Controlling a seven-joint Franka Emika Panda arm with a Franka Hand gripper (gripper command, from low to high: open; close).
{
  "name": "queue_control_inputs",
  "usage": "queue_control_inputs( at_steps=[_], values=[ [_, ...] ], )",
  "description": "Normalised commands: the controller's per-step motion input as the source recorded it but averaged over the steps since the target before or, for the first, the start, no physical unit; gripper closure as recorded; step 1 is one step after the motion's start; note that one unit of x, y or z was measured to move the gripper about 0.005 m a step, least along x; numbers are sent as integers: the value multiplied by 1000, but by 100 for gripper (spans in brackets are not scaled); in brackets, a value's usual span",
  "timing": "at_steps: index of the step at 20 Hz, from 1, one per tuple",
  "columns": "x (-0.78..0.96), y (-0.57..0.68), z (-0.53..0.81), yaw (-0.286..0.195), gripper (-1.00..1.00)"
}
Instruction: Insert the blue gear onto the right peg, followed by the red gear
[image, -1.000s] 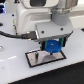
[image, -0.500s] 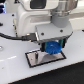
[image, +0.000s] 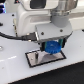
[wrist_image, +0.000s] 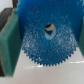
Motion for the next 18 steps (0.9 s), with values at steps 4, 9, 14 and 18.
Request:
queue_control_inputs(
  at_steps=[4, 9, 14, 18],
  values=[
    [90, -10, 151, 0, 100],
    [174, -248, -80, 0, 100],
    [246, -170, -79, 0, 100],
    [349, 76, -23, 0, 100]
  ],
)
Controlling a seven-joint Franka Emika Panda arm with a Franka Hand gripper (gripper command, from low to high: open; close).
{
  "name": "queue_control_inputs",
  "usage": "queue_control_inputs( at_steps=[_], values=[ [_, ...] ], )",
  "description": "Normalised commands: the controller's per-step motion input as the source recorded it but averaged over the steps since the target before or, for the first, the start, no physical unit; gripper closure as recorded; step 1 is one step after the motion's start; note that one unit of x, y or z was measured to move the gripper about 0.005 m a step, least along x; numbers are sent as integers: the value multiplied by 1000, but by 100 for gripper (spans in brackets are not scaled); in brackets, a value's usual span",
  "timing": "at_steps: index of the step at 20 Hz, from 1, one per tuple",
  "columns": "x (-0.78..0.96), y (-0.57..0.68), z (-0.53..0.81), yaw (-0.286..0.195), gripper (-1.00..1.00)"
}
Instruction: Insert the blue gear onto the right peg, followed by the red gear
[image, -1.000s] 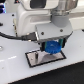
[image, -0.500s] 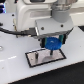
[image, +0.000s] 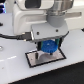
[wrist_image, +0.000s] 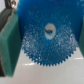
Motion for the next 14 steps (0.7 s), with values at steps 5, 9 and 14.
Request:
queue_control_inputs(
  at_steps=[5, 9, 14],
  values=[
    [219, 75, 118, 0, 100],
    [427, 119, 344, 0, 100],
    [405, 90, 114, 0, 100]
  ],
)
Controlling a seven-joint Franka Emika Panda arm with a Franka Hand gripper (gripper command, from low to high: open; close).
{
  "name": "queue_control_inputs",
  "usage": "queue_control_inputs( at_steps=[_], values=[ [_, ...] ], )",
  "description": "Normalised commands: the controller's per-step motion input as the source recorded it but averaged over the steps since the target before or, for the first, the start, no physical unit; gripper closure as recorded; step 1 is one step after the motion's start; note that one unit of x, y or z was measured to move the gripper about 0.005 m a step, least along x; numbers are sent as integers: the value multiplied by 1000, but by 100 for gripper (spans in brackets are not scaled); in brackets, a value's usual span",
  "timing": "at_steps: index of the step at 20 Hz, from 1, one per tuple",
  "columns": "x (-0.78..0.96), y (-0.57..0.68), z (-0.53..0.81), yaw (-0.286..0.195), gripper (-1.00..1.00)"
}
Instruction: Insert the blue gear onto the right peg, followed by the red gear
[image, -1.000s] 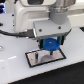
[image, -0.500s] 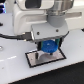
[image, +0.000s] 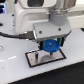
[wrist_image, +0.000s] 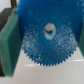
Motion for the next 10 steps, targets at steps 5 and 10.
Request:
queue_control_inputs(
  at_steps=[5, 10],
  values=[
    [316, 28, -37, 0, 100],
    [311, 2, -137, 0, 100]
  ],
)
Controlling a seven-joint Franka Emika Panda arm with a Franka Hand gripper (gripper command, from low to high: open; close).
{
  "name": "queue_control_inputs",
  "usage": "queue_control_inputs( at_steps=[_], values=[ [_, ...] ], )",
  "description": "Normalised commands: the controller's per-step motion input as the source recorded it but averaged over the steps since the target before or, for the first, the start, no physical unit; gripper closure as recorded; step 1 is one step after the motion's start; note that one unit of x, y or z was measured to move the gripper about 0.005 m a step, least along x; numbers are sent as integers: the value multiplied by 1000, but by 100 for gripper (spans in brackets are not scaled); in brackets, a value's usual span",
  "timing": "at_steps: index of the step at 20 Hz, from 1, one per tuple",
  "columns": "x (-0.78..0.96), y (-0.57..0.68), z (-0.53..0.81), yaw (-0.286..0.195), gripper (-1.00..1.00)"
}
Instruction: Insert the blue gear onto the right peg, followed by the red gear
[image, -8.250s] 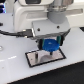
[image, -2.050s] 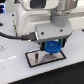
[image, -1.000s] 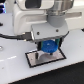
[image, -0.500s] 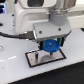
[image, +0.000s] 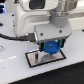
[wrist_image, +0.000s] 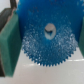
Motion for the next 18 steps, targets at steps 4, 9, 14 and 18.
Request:
queue_control_inputs(
  at_steps=[4, 9, 14, 18],
  values=[
    [275, 5, -137, 0, 100],
    [390, 208, 359, 0, 100],
    [300, 114, 227, 0, 100],
    [137, -18, 0, 0, 100]
  ],
)
